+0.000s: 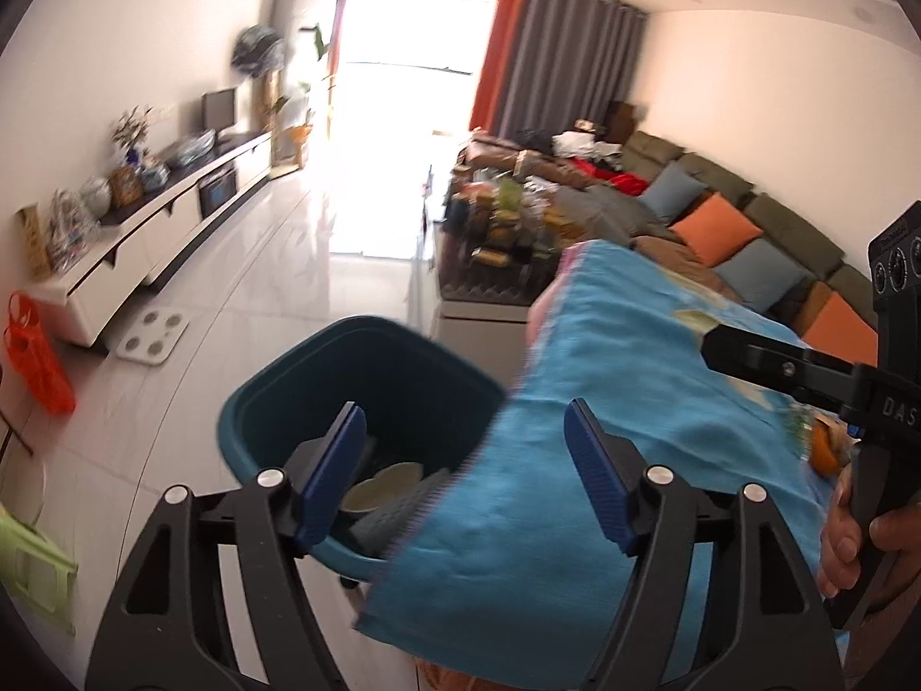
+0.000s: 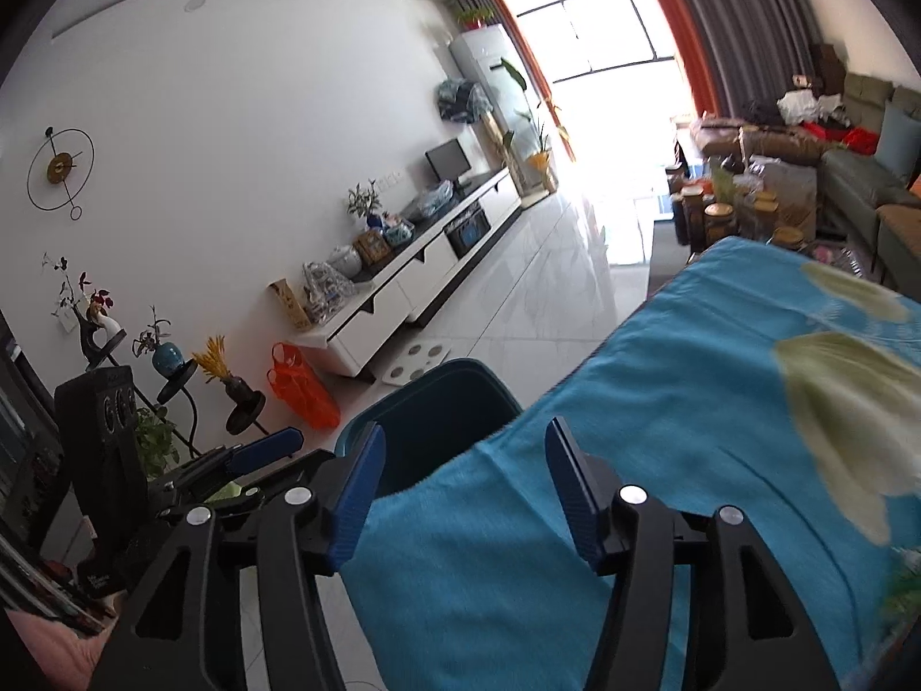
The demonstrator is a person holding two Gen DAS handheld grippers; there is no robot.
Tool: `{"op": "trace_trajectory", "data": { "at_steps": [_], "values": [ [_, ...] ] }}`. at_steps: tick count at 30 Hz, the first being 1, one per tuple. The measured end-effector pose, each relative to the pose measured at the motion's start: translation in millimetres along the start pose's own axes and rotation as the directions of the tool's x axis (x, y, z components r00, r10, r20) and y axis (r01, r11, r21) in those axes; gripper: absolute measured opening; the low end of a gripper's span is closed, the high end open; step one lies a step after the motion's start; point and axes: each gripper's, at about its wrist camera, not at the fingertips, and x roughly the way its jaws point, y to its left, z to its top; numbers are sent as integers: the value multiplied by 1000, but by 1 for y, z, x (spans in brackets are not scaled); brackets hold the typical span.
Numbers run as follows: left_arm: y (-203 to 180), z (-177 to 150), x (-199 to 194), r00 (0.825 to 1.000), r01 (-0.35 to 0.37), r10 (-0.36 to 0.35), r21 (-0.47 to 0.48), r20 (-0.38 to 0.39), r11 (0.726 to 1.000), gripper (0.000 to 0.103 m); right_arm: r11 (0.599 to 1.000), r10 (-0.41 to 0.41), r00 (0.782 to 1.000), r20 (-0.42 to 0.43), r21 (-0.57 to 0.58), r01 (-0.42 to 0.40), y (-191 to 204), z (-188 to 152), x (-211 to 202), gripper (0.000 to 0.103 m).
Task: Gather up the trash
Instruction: 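Move both open tools back over the table trash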
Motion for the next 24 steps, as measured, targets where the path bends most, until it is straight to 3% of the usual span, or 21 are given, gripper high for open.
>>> {"op": "trace_trajectory", "data": {
  "at_steps": [7,13,17,21,24],
  "values": [
    [-56,-12,-15,994,107,-109,85,20,991,79,995,-101,990,100,0,101,-16,-29,-75,64],
    [-102,-25,-14,975,221,-223,155,-6,963,79,972,-237,959,155,37,234,-37,-58,-133,65],
    [-131,-30,-9,948,317,-314,186,-50,930,79,942,-333,927,170,94,321,-56,-75,-163,65],
    [-164,-37,-1,916,402,-387,225,-108,888,79,898,-432,882,190,181,401,-84,-93,-197,65],
    [-187,-44,6,898,439,-415,257,-144,861,77,863,-488,852,188,247,440,-106,-106,-217,65]
  ]
}}
